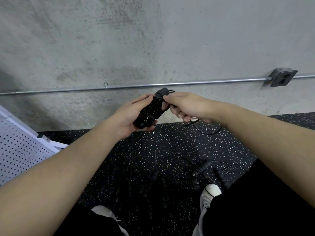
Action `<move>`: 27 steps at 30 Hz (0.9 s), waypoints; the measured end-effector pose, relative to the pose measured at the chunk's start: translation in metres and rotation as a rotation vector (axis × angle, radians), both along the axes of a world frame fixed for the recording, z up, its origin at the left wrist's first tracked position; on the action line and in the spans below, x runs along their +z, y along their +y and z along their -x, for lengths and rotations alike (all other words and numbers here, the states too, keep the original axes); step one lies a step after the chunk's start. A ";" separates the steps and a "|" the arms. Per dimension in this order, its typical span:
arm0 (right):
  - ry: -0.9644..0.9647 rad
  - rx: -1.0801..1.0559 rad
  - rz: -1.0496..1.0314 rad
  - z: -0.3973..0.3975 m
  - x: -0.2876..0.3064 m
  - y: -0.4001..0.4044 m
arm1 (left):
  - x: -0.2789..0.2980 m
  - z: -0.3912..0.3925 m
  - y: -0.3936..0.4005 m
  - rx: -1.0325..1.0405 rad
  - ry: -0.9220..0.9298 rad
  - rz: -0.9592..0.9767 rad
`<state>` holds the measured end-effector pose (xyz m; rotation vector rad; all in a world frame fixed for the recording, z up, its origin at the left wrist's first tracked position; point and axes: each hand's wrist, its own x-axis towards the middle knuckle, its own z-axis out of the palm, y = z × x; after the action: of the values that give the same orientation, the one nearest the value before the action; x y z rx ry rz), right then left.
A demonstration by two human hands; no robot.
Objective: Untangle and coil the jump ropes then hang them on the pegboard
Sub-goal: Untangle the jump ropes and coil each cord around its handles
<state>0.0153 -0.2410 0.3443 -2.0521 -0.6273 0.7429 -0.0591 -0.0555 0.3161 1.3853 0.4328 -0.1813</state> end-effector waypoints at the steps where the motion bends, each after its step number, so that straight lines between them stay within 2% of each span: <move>1: -0.003 0.015 0.009 0.001 0.000 0.000 | 0.001 0.000 -0.001 0.004 -0.011 0.029; 6: -0.035 0.033 0.028 0.003 -0.001 0.003 | 0.006 0.003 -0.004 0.086 -0.043 0.108; 13: -0.005 0.111 -0.105 0.003 0.001 -0.004 | 0.011 0.007 0.000 0.081 -0.051 0.228; 20: -0.081 0.149 -0.075 0.001 0.004 -0.008 | 0.016 0.009 0.000 0.106 -0.097 0.250; 23: -0.031 0.192 -0.085 0.002 0.003 -0.011 | 0.017 0.011 0.002 0.109 -0.140 0.312; 27: -0.035 0.166 0.019 -0.003 0.008 -0.016 | 0.022 0.015 0.012 0.058 -0.191 0.336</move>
<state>0.0181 -0.2575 0.3524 -2.0519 -0.8214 0.8120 -0.0737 -0.0438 0.3381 1.0468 0.2680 -0.0688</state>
